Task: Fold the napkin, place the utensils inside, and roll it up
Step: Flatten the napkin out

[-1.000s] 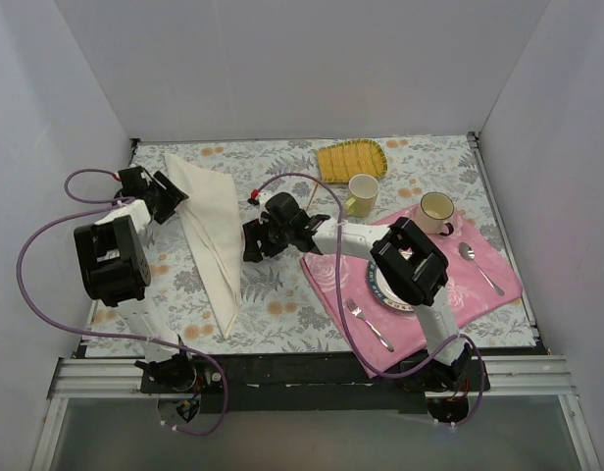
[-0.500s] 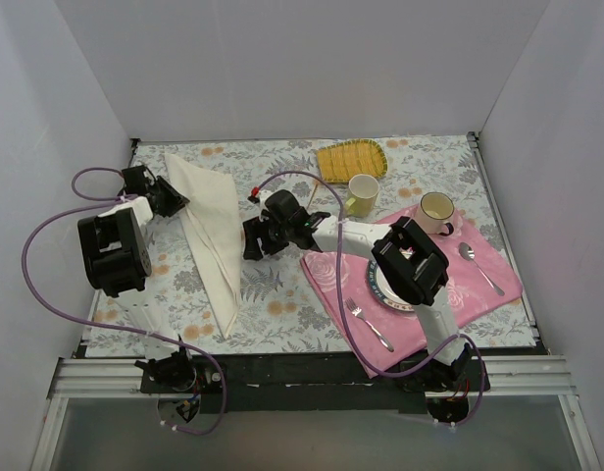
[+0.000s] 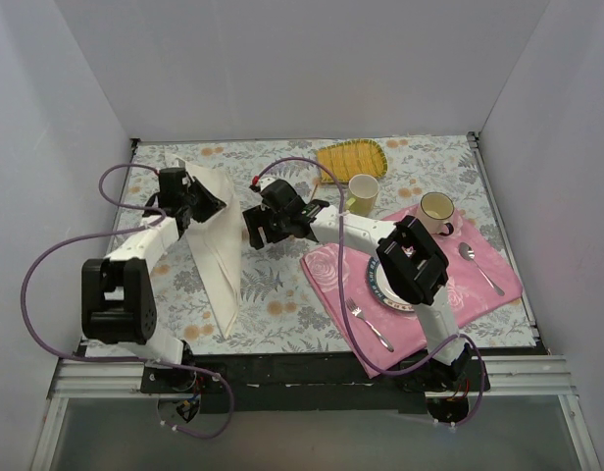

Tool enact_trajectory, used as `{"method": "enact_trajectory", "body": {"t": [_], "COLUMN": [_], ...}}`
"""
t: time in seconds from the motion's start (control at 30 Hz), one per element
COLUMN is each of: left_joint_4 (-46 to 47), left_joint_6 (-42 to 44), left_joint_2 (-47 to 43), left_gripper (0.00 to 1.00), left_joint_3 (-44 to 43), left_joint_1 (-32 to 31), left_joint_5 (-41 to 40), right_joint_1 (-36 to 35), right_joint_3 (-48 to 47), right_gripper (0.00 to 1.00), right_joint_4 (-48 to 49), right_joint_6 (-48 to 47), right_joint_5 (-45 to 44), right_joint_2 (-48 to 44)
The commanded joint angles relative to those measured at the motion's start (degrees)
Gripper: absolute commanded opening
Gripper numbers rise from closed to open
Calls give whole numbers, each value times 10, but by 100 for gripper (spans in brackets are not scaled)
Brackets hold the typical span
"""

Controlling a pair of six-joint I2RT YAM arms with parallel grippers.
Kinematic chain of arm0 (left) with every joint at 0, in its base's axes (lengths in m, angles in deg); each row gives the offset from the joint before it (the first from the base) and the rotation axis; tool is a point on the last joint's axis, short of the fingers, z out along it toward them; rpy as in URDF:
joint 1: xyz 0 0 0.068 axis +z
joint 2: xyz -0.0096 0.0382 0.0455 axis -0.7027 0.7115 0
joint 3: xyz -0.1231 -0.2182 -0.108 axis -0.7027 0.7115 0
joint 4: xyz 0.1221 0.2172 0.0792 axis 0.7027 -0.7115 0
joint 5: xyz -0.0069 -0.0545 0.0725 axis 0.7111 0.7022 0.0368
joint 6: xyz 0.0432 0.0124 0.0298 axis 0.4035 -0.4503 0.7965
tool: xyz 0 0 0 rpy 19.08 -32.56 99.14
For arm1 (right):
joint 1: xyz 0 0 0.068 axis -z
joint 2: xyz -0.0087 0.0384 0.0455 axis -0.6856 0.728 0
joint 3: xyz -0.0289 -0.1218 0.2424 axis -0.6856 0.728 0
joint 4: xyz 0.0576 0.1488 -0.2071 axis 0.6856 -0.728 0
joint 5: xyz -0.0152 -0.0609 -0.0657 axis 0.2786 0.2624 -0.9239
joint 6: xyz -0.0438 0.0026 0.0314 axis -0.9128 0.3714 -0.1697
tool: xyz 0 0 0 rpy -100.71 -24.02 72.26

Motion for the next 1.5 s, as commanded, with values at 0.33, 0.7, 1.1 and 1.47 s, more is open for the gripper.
{"method": "enact_trajectory", "body": {"t": [0.33,0.7,1.1,1.47], "left_joint_4": [-43,-9,-121,-113], "left_joint_6": [-46,-63,100,121], "left_joint_2": [-217,-151,-139,-135], "left_gripper": [0,14,54,53], "left_joint_3": [184,152,69,86], "left_joint_1": [-57,-134,-159,-253], "left_joint_5": [158,138,32,-65], "right_joint_1": [6,20,77,104], "right_joint_3": [193,275,285,313], "right_gripper": [86,87,69,57], "right_joint_4": [154,216,280,227], "right_joint_6": [108,78,124,139], "right_joint_5": [112,143,202,169], "right_joint_2": [-130,-184,-142,-159]}}
